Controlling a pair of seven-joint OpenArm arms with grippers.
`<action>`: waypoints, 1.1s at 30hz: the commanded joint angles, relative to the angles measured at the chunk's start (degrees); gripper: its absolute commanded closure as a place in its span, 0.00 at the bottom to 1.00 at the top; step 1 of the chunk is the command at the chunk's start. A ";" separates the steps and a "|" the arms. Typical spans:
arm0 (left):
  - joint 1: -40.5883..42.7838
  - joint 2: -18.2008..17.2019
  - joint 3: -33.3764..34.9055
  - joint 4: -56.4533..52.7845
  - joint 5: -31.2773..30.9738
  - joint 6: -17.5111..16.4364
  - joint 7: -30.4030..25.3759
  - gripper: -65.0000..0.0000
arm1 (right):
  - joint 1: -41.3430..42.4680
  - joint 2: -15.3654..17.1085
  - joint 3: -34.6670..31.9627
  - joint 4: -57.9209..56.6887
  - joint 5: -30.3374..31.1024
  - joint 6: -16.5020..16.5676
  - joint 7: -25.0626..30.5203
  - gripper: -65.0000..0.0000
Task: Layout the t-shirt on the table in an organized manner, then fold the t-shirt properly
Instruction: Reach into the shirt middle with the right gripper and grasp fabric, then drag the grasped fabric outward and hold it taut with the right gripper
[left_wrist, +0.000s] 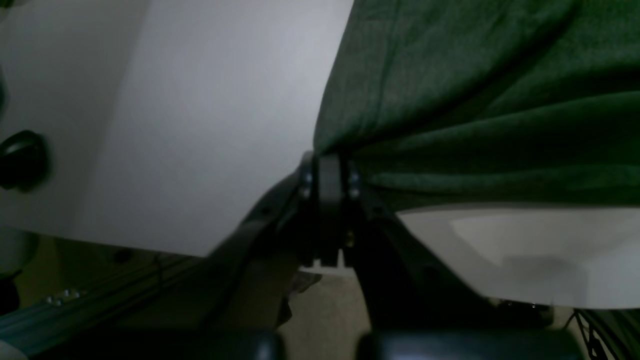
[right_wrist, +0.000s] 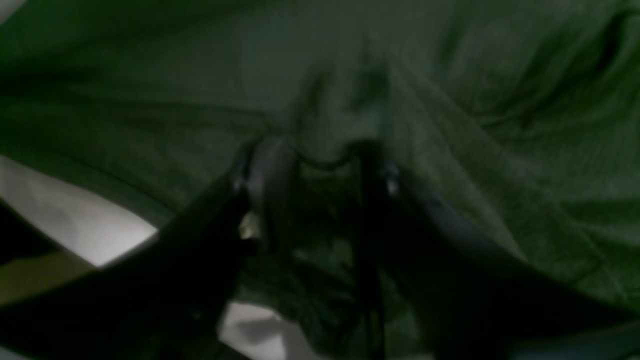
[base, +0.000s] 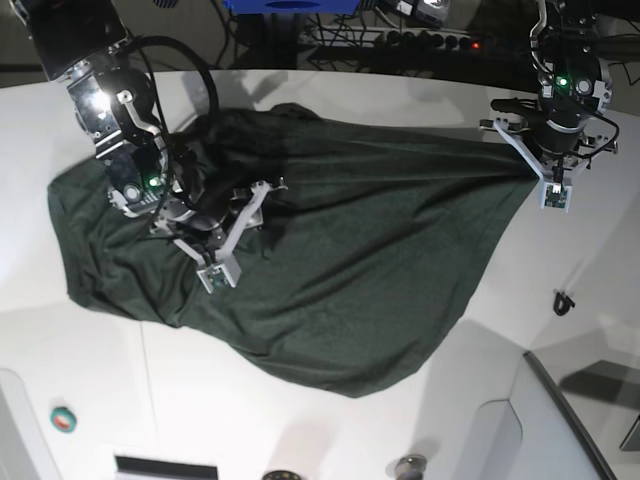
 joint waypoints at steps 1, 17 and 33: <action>0.07 -0.70 -0.32 0.98 0.47 0.18 -0.80 1.00 | 0.18 0.56 1.59 3.01 0.18 -0.09 1.43 0.49; -0.46 -0.70 -0.32 0.98 0.47 0.18 -0.80 1.00 | -11.25 1.79 45.98 -7.98 -0.26 0.44 8.73 0.90; -0.10 -0.70 -0.41 0.81 0.47 0.18 -0.80 1.00 | -10.10 6.80 28.84 -9.91 -0.26 8.87 8.73 0.72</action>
